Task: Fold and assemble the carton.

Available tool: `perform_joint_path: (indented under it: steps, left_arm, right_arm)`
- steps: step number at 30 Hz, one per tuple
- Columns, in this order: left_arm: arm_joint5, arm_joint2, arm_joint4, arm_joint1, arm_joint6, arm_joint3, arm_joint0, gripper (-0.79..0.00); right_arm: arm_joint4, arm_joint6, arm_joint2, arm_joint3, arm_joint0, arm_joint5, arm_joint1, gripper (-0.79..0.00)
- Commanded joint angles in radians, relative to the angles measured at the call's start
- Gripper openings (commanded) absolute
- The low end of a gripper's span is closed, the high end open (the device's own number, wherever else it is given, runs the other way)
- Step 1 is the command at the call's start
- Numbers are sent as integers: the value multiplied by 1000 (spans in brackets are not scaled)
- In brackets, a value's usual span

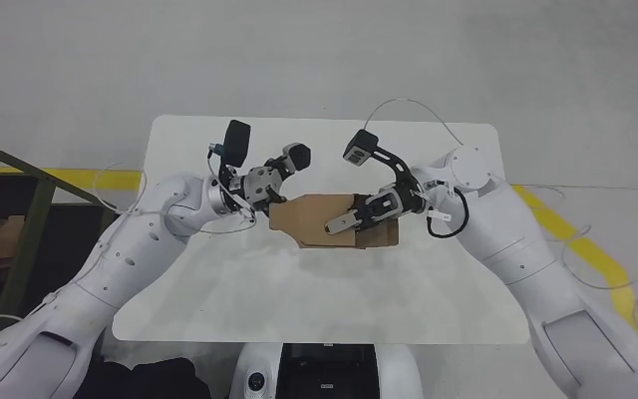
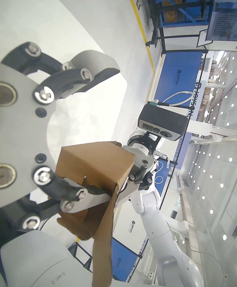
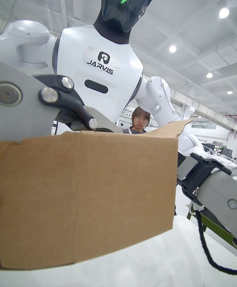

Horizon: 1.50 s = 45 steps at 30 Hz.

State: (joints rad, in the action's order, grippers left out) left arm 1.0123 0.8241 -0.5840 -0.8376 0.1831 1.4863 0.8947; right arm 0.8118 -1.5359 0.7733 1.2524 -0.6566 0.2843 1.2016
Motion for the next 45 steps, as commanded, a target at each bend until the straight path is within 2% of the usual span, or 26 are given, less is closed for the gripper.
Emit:
perform_joint_path:
  steps: [1, 12, 20, 26, 34, 45]
  left_arm:
    - [0, -1, -2, -1, 1, -2, -2, 0]
    - [0, 29, -2, 14, 59, -20, 31, 0]
    - [0, 64, -80, 36, 120, 50, 96, 0]
    - [0, 62, -137, 44, 120, 70, 105, 0]
    - [0, 70, -159, 32, 107, 55, 85, 0]
    - [0, 78, -170, 12, 61, 80, 83, 0]
  right_arm:
    - [2, 0, 2, 0, -1, 0, -1, -785]
    - [5, 3, 68, -11, -37, 3, -15, -785]
    - [-2, 11, 105, -4, -62, 11, -20, -785]
    - [-5, 11, 115, 6, -68, 11, -18, -785]
    - [-28, 3, 108, 34, -64, 3, -11, -785]
    - [-45, 7, 105, 33, -62, 7, -4, -785]
